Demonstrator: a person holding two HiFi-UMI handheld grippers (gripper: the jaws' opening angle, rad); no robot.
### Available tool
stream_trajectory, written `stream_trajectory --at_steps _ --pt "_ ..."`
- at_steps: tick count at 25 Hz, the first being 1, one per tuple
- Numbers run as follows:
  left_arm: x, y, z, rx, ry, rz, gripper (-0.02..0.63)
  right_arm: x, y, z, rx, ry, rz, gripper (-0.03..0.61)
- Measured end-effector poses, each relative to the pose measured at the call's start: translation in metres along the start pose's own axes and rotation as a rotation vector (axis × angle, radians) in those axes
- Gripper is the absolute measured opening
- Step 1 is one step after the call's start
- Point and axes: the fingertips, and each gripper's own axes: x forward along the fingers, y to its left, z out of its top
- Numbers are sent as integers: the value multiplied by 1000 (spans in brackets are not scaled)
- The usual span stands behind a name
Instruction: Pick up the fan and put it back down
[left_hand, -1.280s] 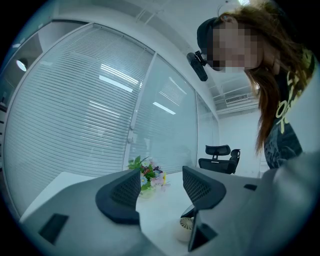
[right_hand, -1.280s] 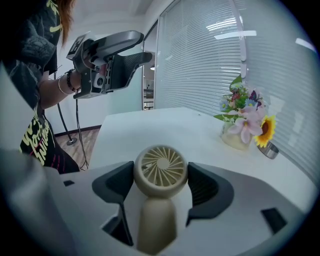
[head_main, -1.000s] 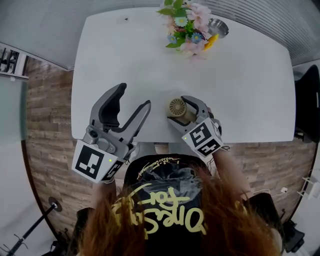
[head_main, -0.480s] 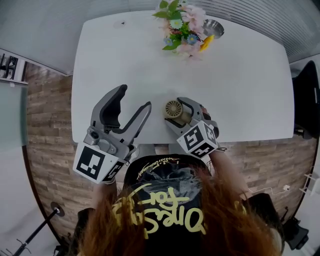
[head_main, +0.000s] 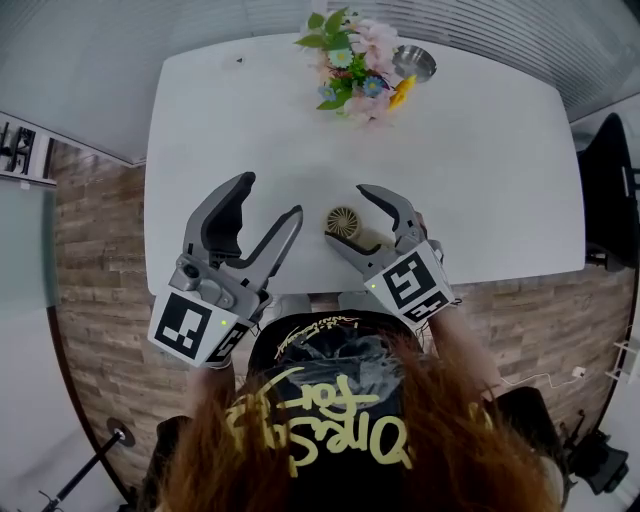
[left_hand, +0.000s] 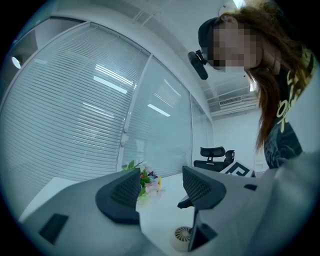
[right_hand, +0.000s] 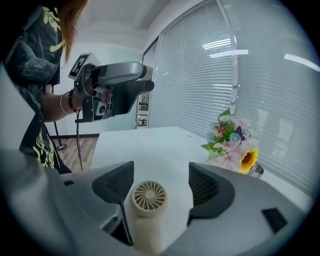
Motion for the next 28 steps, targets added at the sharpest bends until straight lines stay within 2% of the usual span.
stream_trajectory --at_steps 12,28 --pt "9 -1 20 45 -38 -29 252 -48 -46 59 82 -187 -156 327" --pt "20 -1 39 83 -55 -78 252 -111 -92 93 151 -361 -356 327"
